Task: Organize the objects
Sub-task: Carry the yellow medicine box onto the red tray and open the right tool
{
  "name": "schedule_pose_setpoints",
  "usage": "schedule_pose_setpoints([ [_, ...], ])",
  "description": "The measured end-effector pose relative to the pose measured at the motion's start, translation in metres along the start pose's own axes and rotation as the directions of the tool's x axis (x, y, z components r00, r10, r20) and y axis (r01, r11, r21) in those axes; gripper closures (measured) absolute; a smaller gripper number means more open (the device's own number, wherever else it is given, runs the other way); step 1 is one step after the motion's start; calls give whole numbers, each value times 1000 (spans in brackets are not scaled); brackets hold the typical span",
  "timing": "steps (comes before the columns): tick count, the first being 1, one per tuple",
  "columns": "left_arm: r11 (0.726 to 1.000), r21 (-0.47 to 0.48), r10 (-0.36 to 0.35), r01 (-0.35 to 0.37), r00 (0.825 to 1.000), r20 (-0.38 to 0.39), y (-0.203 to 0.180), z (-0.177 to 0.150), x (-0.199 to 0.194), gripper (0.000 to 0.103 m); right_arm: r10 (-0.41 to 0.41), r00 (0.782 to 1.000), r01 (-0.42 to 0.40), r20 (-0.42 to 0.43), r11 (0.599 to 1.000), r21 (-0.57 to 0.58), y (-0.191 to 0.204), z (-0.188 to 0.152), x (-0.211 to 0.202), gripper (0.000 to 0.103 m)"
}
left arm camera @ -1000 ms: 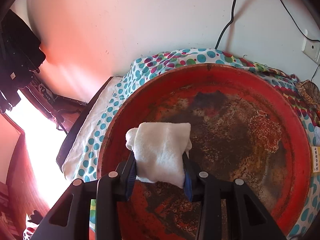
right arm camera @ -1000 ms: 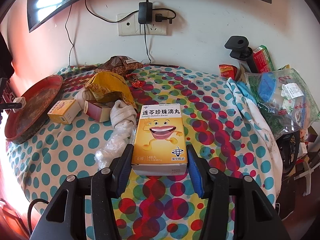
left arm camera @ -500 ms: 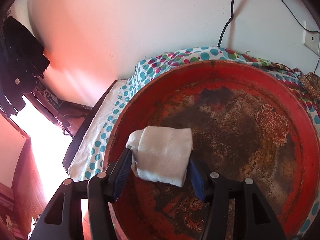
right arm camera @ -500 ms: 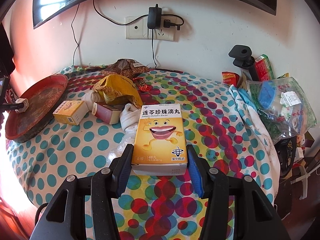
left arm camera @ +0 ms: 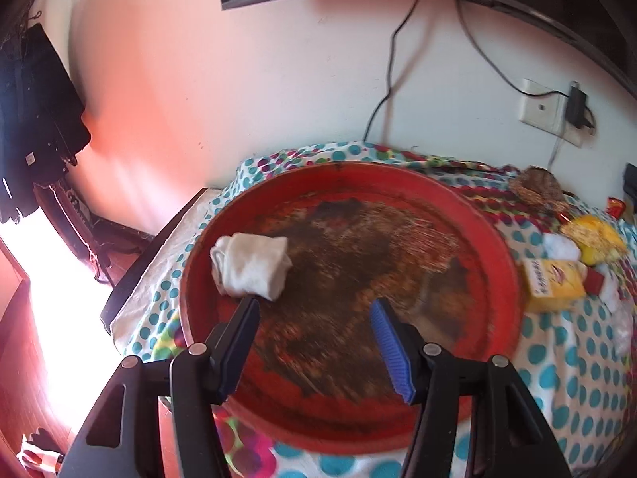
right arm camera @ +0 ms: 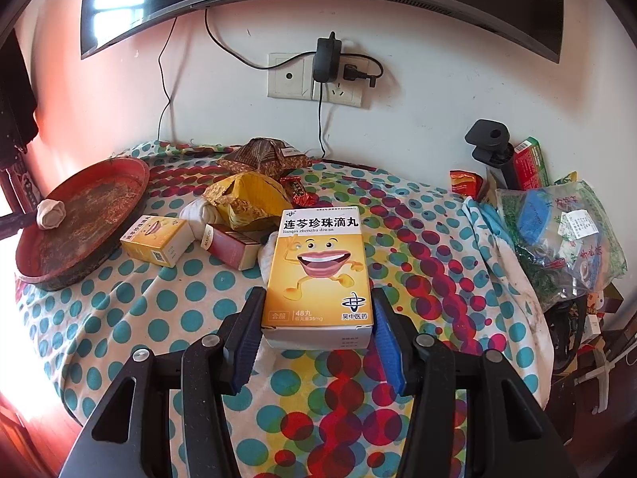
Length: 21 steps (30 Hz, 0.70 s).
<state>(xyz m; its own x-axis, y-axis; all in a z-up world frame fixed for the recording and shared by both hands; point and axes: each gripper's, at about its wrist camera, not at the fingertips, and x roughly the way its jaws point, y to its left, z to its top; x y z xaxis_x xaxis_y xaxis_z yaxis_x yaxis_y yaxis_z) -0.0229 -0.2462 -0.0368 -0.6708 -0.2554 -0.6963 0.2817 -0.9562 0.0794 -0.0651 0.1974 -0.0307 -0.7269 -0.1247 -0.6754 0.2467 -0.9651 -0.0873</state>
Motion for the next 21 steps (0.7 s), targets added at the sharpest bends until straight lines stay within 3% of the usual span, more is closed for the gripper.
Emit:
schedule_pose_setpoints([
  [8,992,106,-64,61,998,21,-48,-64,-38,37,5,1000,-6,22,999,41,-2,6,-1,55],
  [12,982,141,-124,122,992,5,-63,-89,-46,37,50,998,-53,44,996,74,1,9,-12,55],
  [16,975,77,-207,208,978,-24,-67,-95,-41,37,116,991,-119,68,992,43,29,20,-21,55],
  [21,974,-11,-228,228,973,-43,-53,-93,-33,37,220,971,-217,88,975,-47,97,45,-18,55],
])
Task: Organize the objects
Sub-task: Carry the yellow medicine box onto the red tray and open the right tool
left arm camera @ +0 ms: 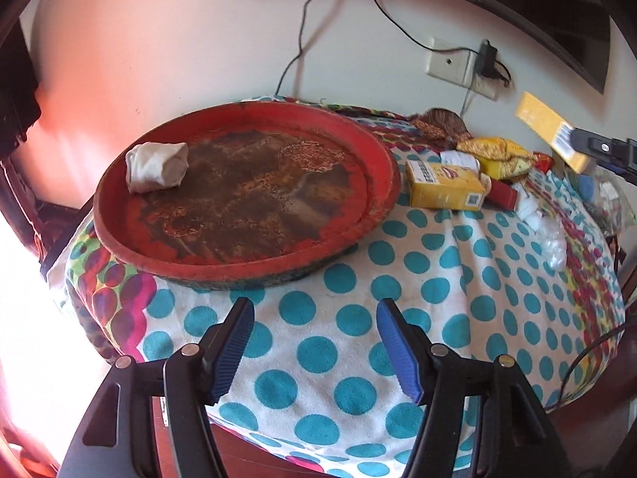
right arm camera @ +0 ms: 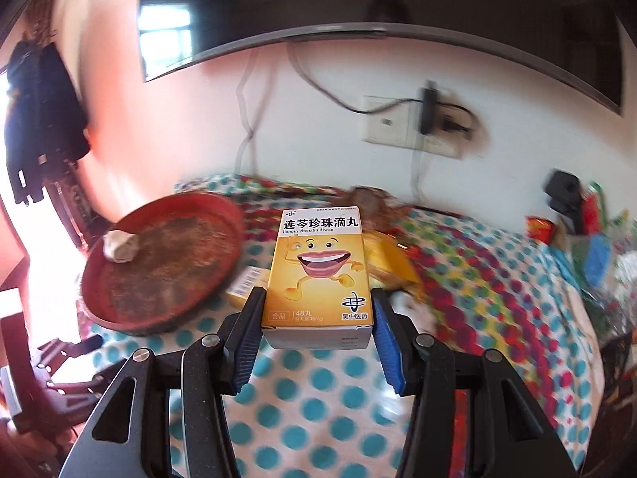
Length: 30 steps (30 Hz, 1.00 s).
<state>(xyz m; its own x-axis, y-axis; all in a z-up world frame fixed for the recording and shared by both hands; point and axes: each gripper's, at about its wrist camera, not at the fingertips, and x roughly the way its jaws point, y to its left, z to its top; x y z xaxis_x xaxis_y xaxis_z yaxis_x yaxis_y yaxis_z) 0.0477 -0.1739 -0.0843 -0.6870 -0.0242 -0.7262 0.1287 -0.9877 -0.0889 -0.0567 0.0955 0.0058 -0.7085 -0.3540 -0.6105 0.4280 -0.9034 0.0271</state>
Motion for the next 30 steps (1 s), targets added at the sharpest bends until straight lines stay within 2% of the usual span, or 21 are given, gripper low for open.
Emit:
schedule_pose_setpoints([
  [4,997,-20,71,-70,997,32,13,4,-2,37,77,997,-79,-21,994,-69,55,20,32,55],
  [7,994,-52,95,-93,995,31,23,5,-1,37,139,989,-144,-55,984,-100,91,34,61,55],
  [9,989,-52,138,-136,989,42,26,6,-3,37,174,982,-182,-75,976,-116,114,42,78,55],
  [11,989,-59,141,-138,989,42,29,6,-3,37,193,976,-206,-102,968,-143,137,52,102,55],
  [15,987,-101,125,-122,992,26,38,7,-1,37,209,965,-237,-156,952,-193,170,69,144,54],
  [19,972,-149,186,-179,982,32,50,7,-2,37,221,949,-272,-223,934,-231,197,82,187,54],
  [22,962,-189,208,-196,977,41,60,7,-3,37,220,942,-284,-254,925,-252,214,88,214,54],
  [30,959,-190,223,-210,974,51,63,7,-4,36,243,915,-333,-323,905,-264,250,91,269,54],
])
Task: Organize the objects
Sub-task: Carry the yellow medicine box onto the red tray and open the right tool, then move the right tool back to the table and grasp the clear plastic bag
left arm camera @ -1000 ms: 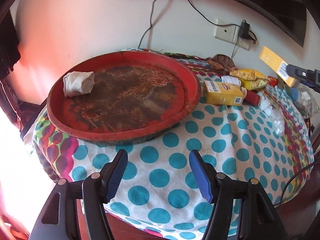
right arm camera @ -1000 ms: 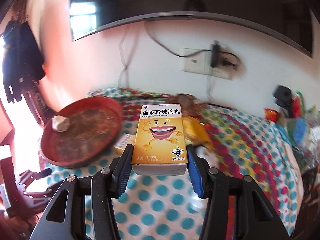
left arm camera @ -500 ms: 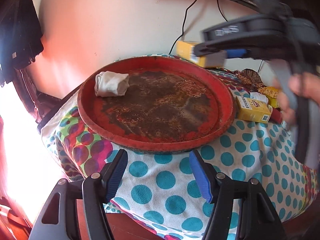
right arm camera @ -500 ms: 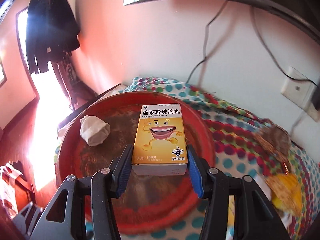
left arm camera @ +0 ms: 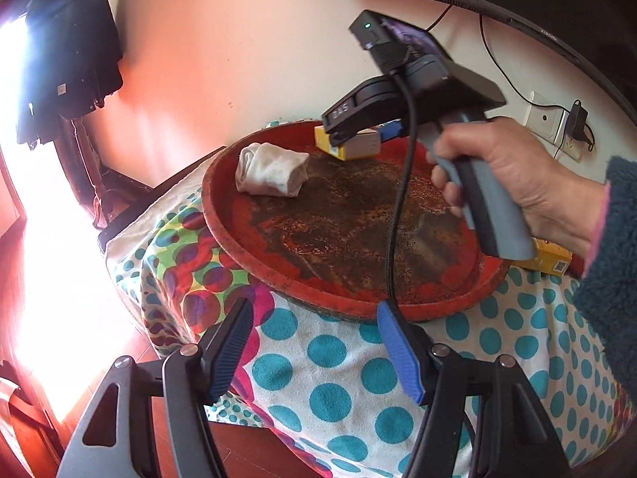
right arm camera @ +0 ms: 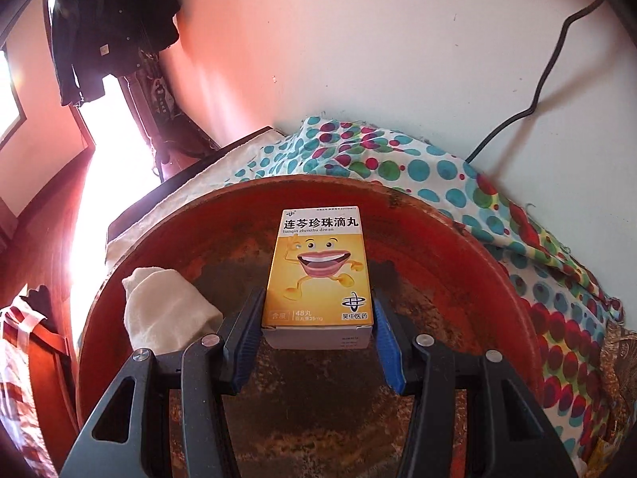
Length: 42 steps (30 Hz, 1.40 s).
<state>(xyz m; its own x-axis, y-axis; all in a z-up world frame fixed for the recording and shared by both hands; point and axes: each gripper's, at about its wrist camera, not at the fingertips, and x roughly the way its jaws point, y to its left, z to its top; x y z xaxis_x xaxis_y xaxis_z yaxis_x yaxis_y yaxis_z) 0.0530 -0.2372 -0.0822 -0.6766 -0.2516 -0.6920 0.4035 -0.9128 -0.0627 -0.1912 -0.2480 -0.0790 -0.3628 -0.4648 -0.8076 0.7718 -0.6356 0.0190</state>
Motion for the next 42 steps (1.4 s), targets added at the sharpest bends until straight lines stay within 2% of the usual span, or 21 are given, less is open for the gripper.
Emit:
schedule_pose_setpoints([
  [9,1000,7,2,-2,1000,9,-1,0,-1,36,-2,1000,2,-20,1000,0,-1,3,14,53],
  [11,1000,11,4,-4,1000,11,-2,0,-1,36,-14,1000,14,-7,1000,10,-4,-2,6,52],
  [14,1000,26,4,-5,1000,14,-6,-2,-3,36,-30,999,30,25,999,12,-9,-15,-19,44],
  [16,999,43,-11,9,1000,26,-10,-2,-6,36,-53,998,52,46,998,33,-16,-27,-41,44],
  [18,997,69,-26,23,999,45,-16,-3,-11,36,-56,995,50,86,996,75,-28,-47,-72,44],
  [21,992,89,-89,86,995,33,-25,-6,-13,36,-100,986,83,130,988,127,-51,-92,-122,42],
  [24,988,113,-112,108,993,26,-34,-9,-16,36,-163,974,133,157,973,190,-83,-149,-170,33],
  [28,980,130,-153,152,988,-4,-46,-14,-17,36,-257,952,207,163,940,272,-134,-225,-223,32],
  [30,976,142,-167,166,986,-10,-52,-16,-19,36,-296,945,240,136,916,321,-164,-260,-242,32],
  [33,972,191,-146,140,989,21,-65,-20,-25,36,-328,942,278,75,883,377,-197,-306,-255,32],
  [36,962,247,-137,118,989,63,-79,-26,-32,36,-338,939,291,58,874,389,-205,-338,-258,32],
  [40,957,276,-119,92,990,80,-94,-37,-35,35,-331,940,281,84,890,360,-191,-348,-255,32],
  [42,949,303,-109,87,992,58,-104,-45,-36,35,-318,942,265,104,899,348,-188,-347,-248,33],
])
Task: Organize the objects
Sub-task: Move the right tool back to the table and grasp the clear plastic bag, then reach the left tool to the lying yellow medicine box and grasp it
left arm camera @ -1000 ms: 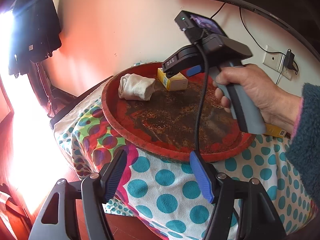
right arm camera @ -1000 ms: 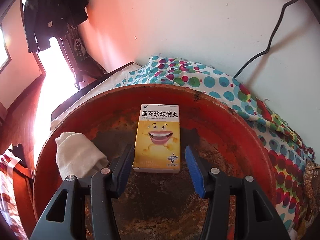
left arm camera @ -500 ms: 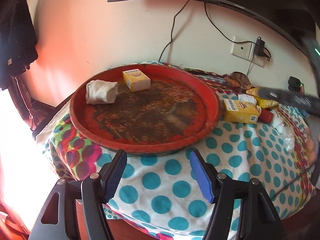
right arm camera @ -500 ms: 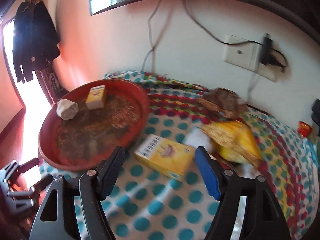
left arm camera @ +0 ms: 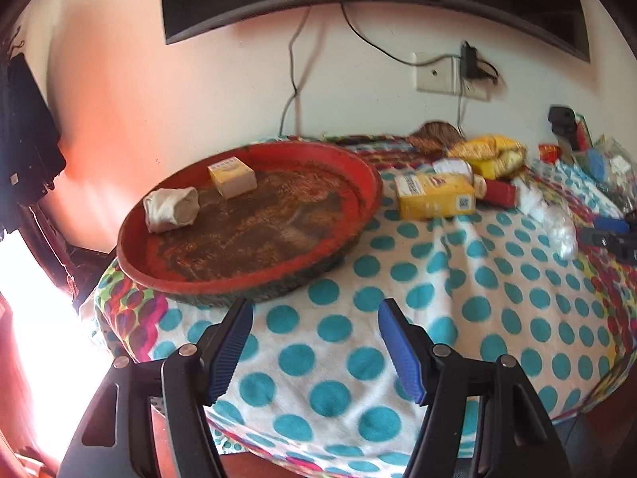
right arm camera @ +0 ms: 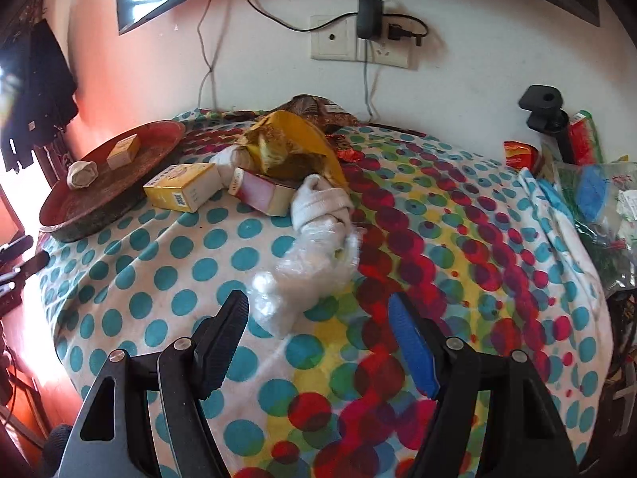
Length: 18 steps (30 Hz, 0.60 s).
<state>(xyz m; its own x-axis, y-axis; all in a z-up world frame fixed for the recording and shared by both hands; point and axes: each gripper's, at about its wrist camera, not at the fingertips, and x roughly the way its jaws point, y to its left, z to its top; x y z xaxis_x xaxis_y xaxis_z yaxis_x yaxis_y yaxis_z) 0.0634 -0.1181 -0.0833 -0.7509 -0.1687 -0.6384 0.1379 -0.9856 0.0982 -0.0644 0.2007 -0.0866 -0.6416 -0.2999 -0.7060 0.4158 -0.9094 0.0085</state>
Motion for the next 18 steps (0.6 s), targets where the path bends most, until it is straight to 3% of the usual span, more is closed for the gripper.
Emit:
schedule_pose_setpoints([
  [2,999,39,-5,6,1000,-13,-13,-4,-3,35,13,1000,-13,-4,1000,6,2,3,11,34],
  [5,996,93,-7,8,1000,-8,-30,0,-6,35,35,998,-33,-44,999,35,2,8,32,48],
  [7,996,88,-29,30,999,-13,-35,9,-6,35,47,997,-44,-65,998,52,0,11,43,50],
  [9,996,72,-50,52,999,-22,-39,18,-3,35,56,996,-52,-76,997,55,0,12,49,64],
  [12,996,56,-69,70,997,-21,-44,33,4,35,41,996,-37,-79,998,54,-2,12,49,66],
  [15,996,44,-79,81,996,-38,-49,45,15,34,0,999,4,-47,998,70,-12,15,41,66],
  [18,994,40,-98,101,992,-80,-57,56,32,34,-132,991,133,-25,990,39,-29,21,39,66],
])
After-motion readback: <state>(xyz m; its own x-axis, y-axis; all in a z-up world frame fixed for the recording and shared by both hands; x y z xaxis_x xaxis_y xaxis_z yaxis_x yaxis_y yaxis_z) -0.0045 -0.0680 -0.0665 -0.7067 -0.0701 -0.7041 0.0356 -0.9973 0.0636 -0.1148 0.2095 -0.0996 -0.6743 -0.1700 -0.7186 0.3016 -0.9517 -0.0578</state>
